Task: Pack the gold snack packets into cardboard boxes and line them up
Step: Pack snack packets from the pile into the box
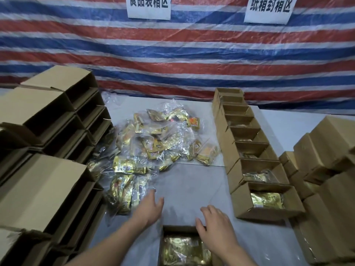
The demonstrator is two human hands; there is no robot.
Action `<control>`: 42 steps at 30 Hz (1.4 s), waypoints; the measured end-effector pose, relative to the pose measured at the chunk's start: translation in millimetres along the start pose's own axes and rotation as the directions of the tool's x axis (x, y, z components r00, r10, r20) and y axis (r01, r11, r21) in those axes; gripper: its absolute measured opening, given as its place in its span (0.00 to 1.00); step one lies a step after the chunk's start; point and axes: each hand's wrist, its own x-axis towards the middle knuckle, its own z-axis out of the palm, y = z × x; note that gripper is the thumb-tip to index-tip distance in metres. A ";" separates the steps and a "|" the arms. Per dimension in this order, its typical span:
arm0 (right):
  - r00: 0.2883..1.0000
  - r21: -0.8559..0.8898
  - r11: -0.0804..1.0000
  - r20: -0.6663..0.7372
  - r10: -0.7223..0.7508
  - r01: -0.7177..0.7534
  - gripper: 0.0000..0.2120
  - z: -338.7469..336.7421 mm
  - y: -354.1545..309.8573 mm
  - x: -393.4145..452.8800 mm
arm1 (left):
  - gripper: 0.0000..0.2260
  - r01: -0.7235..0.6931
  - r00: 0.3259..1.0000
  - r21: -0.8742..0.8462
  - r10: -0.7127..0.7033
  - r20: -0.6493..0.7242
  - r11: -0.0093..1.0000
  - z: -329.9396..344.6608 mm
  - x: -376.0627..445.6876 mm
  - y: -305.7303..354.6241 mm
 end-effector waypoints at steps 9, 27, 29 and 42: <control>0.979 0.367 0.907 0.066 0.195 -0.206 0.15 1.6 19.9 50.3 | 0.25 0.055 0.955 0.296 0.036 -0.294 0.954 -77.6 159.2 72.0; 0.974 0.510 0.830 0.098 0.203 -0.224 0.05 -0.8 14.8 93.2 | 0.48 0.468 0.858 0.121 -0.417 -0.300 0.876 -43.8 237.0 76.0; 0.974 0.518 0.825 0.108 0.199 -0.226 0.04 -4.2 12.7 90.8 | 0.47 0.454 0.863 0.100 -0.410 -0.297 0.885 -44.8 234.2 73.5; 0.942 0.644 0.688 0.210 0.261 -0.334 0.02 -42.0 -20.0 92.7 | 0.31 0.286 0.934 -0.564 -0.357 -0.017 0.775 -65.5 145.3 69.3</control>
